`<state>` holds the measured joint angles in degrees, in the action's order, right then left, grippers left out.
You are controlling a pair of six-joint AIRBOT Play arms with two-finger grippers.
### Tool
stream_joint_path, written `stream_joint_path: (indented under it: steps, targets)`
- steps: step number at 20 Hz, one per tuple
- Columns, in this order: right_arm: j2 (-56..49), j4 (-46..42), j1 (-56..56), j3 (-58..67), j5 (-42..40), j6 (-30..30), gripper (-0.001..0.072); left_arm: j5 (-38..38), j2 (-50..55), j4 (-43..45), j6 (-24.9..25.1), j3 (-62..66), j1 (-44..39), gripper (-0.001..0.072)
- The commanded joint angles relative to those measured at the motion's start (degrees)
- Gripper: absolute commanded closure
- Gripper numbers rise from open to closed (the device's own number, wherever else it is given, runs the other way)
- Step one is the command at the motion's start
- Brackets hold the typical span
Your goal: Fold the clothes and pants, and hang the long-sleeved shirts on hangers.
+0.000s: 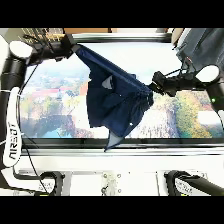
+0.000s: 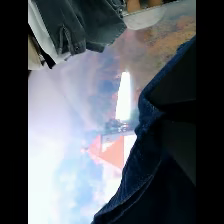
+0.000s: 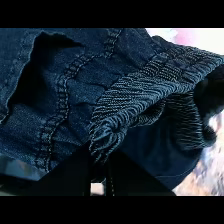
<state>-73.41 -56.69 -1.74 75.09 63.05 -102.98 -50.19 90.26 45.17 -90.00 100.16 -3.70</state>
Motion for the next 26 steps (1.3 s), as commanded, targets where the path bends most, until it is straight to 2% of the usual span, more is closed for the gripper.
stream_joint_path:
  steps: [1, 4, 6, 8, 10, 14, 18, 22, 23, 24, 25, 26]
  targets:
    - [-2.67, -2.45, -0.02, 0.28, -3.58, 3.8, 0.0657, -5.62, 2.91, -1.62, 0.02, 0.07, 0.48, 0.0691]
    - [-0.92, -10.99, -0.24, 0.22, -0.09, 3.82, 0.0657, -13.86, 0.81, 4.94, 0.0, -1.07, -0.07, 0.0692]
    - [0.28, -16.92, -0.81, -0.63, 3.98, 3.85, 0.0657, -14.25, -3.06, 11.3, -0.07, -7.21, -1.86, 0.0691]
    - [1.57, -21.35, -2.1, -3.85, 5.51, 3.85, 0.0657, -11.08, -7.67, 14.47, -0.7, -17.11, -3.5, 0.0691]
    - [2.34, -21.81, -3.43, -8.9, 4.68, 3.85, 0.0657, -6.49, -11.32, 14.8, -0.7, -28.15, -5.03, 0.0691]
    - [2.36, -21.77, -6.4, -19.3, -0.68, 3.54, 0.0657, 2.8, -13.05, 14.75, -0.68, -45.24, -8.09, 0.0691]
    - [2.29, -21.68, -7.32, -23.43, -4.96, 1.64, 0.0656, 6.86, -10.8, 14.71, -0.66, -50.93, -10.64, 0.0691]
    - [2.51, -21.0, -7.28, -23.41, -5.79, 1.66, 0.0644, 4.63, -8.48, 14.69, -0.87, -48.48, -11.34, 0.0684]
    - [2.86, -20.06, -7.19, -23.39, -5.84, 1.68, 0.0548, 3.89, -8.5, 14.71, -0.87, -47.5, -11.32, 0.0425]
    - [3.65, -19.37, -7.13, -23.06, -5.86, 1.73, 0.0273, 2.95, -8.96, 14.78, -0.87, -46.34, -11.04, 0.0147]
    - [4.79, -19.21, -7.06, -22.43, -5.79, 1.95, 0.0135, 1.51, -9.99, 14.8, -0.83, -44.87, -10.51, 0.0119]
    - [6.6, -19.21, -6.6, -21.35, -5.31, 2.75, 0.0127, 0.13, -11.34, 14.86, -0.79, -43.47, -9.9, 0.0118]
